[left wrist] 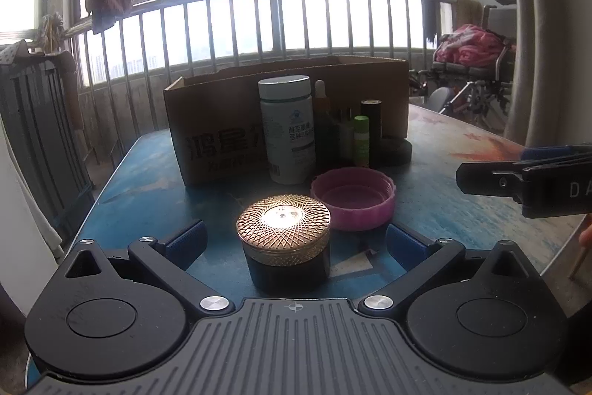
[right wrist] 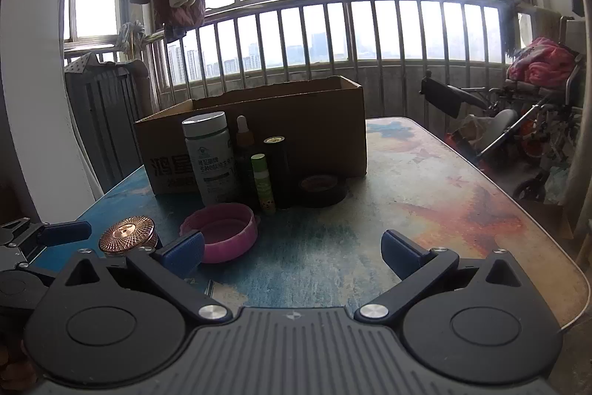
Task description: Organize rigid objects
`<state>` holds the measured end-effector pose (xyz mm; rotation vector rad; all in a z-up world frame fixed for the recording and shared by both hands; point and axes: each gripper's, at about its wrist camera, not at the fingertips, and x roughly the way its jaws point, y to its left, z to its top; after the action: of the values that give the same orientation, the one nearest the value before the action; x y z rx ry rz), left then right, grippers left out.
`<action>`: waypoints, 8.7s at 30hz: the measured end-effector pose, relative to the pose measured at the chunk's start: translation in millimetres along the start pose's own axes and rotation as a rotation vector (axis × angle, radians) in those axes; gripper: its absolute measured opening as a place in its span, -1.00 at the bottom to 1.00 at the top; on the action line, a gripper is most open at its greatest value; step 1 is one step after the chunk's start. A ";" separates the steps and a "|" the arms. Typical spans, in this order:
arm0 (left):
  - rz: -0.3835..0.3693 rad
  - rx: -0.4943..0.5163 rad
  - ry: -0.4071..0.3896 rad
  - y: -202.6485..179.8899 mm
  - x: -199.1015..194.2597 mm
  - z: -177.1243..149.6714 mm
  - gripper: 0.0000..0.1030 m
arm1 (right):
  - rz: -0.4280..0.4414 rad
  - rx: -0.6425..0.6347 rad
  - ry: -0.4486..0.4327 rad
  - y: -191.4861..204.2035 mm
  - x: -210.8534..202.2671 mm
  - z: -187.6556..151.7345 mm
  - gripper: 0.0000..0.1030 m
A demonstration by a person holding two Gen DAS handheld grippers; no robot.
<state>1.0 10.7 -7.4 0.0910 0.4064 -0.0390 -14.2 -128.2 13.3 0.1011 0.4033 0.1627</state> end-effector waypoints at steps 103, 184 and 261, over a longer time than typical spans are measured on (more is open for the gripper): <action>-0.045 -0.114 0.088 15.0 21.6 -5.6 0.13 | 0.176 0.142 0.044 3.1 23.6 5.7 0.98; -0.166 0.442 0.553 89.8 294.0 188.9 0.09 | 0.555 0.083 0.808 53.5 409.6 184.5 0.13; -0.231 -0.121 0.276 104.1 49.2 119.9 0.21 | 0.305 0.265 0.299 -79.5 41.3 129.5 -0.31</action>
<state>99.1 101.7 91.1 -0.0718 0.6923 -0.2308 85.7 -207.4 105.6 0.4037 0.7062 0.4280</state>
